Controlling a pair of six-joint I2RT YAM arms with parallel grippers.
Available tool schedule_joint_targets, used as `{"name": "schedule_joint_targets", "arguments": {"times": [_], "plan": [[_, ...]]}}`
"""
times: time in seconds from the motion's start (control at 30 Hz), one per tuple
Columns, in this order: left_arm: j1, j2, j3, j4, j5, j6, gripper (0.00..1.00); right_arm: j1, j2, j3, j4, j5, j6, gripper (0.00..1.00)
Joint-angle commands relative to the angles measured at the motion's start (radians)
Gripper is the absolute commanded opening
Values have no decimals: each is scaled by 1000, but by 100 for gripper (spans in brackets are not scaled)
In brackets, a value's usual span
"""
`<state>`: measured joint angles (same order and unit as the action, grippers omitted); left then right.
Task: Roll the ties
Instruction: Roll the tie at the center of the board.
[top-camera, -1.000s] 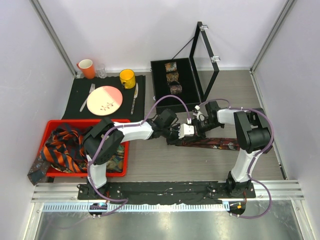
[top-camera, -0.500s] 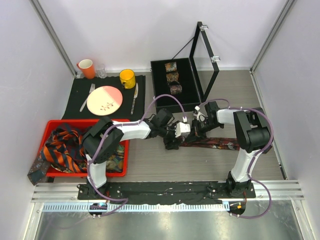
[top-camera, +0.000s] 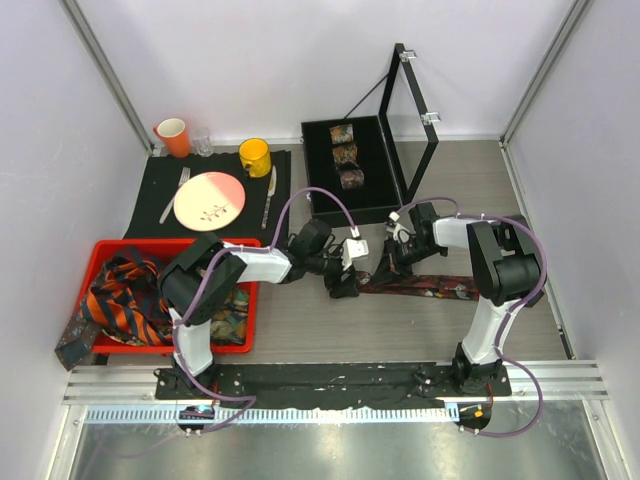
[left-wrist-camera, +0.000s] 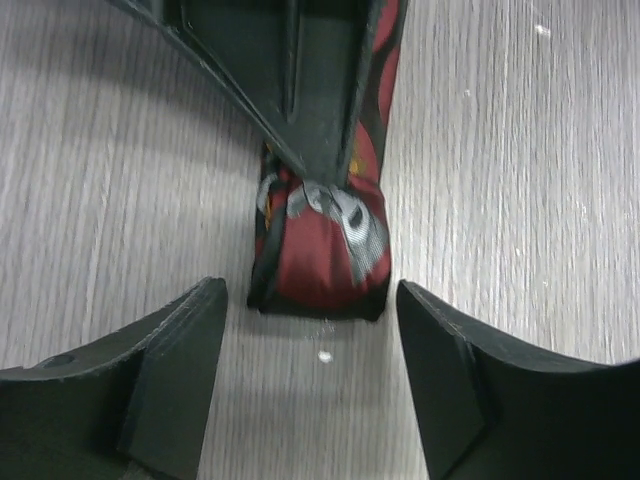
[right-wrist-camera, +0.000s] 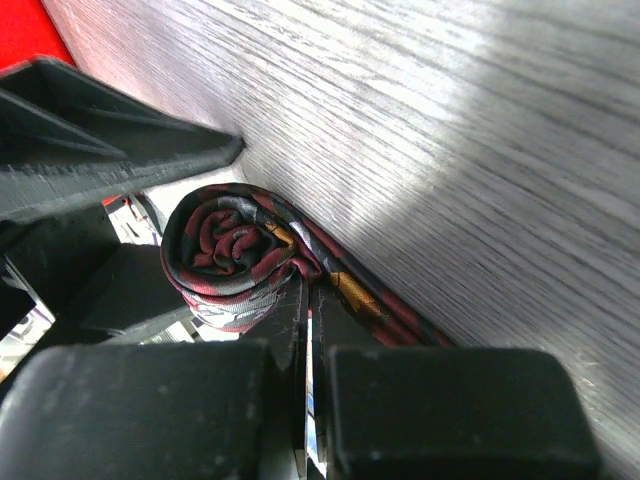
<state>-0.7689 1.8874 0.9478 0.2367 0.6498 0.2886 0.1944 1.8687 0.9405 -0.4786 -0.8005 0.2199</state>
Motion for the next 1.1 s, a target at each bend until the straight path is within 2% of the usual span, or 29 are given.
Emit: {"name": "schedule_joint_targets", "arguments": {"times": [0.0,0.13,0.17,0.3,0.53,0.9,1.07], "plan": [[-18,29,19,125,51,-31,63,4,46,-14,8,259,-74,1],[-49,13,42,144,34,-42,43,10,49,-14,8,258,-74,1],[-64,9,46,148,27,-45,41,11,50,-17,8,259,-74,1],[-99,1,63,144,4,-54,41,17,44,-25,14,262,-71,1],[-121,55,91,127,-27,-69,50,17,37,-37,17,264,-74,1],[-132,107,78,216,-2,-79,49,23,40,-43,34,250,-76,1],[-141,108,94,70,-59,10,32,23,30,-42,34,228,-71,1]]}}
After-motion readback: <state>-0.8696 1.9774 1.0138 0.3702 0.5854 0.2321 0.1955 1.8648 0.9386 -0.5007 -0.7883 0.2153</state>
